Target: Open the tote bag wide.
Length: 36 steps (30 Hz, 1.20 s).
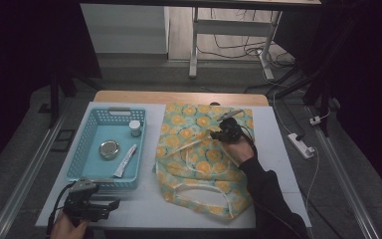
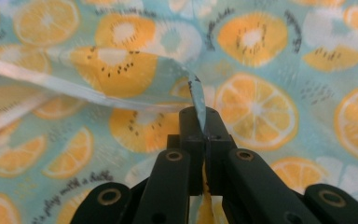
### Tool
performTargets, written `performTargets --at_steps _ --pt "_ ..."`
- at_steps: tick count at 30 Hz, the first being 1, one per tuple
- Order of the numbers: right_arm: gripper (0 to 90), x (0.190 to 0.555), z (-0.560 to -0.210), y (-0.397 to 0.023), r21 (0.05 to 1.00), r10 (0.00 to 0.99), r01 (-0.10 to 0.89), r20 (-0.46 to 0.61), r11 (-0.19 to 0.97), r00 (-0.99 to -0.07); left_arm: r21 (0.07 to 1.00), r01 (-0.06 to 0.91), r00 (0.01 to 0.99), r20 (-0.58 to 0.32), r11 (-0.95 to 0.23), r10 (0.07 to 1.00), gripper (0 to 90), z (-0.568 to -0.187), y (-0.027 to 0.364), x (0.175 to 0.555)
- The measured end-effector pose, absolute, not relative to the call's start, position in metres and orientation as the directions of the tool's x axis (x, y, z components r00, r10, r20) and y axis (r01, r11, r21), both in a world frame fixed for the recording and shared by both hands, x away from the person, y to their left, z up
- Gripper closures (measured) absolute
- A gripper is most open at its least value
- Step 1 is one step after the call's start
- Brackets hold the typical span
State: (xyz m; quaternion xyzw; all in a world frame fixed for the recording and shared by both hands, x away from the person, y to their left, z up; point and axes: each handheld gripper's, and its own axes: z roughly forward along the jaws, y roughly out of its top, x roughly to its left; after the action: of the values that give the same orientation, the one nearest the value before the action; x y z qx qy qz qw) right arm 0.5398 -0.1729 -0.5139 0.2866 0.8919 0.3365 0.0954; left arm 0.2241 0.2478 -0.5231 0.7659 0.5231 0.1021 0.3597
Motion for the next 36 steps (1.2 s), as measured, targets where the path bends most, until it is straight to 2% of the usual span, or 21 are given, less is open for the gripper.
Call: performTargets --at_steps 6,10,11,12,25,27,28,36 --pt "84.7 0.540 -0.518 -0.175 0.644 0.583 0.455 0.017 0.615 -0.812 0.663 0.722 0.437 -0.218 -0.196 0.872 2.5 -0.523 0.248 0.223" --pt "76.1 0.536 -0.512 -0.176 0.665 0.591 0.455 0.026 0.592 -0.806 0.668 0.720 0.437 -0.224 -0.190 0.871 2.5 -0.523 0.249 0.223" --pt "70.4 0.534 -0.508 -0.176 0.671 0.590 0.454 0.031 0.586 -0.807 0.667 0.722 0.433 -0.226 -0.185 0.872 2.5 -0.523 0.249 0.223" --pt "70.4 0.534 -0.508 -0.176 0.671 0.590 0.454 0.031 0.586 -0.807 0.665 0.724 0.432 -0.227 -0.185 0.873 2.5 -0.523 0.249 0.224" --pt "44.9 0.519 -0.487 -0.180 0.729 0.600 0.439 0.047 0.526 -0.798 0.666 0.722 0.435 -0.222 -0.190 0.873 2.5 -0.523 0.248 0.224" --pt "37.6 0.515 -0.482 -0.181 0.739 0.598 0.434 0.053 0.515 -0.800 0.667 0.720 0.436 -0.221 -0.191 0.873 2.6 -0.523 0.248 0.223" --pt "37.6 0.515 -0.482 -0.181 0.739 0.598 0.434 0.053 0.515 -0.800 0.668 0.720 0.436 -0.221 -0.191 0.872 2.6 -0.523 0.248 0.223" --pt "19.4 0.501 -0.477 -0.185 0.743 0.602 0.446 0.073 0.499 -0.795 0.668 0.719 0.439 -0.222 -0.192 0.870 2.5 -0.523 0.248 0.224"
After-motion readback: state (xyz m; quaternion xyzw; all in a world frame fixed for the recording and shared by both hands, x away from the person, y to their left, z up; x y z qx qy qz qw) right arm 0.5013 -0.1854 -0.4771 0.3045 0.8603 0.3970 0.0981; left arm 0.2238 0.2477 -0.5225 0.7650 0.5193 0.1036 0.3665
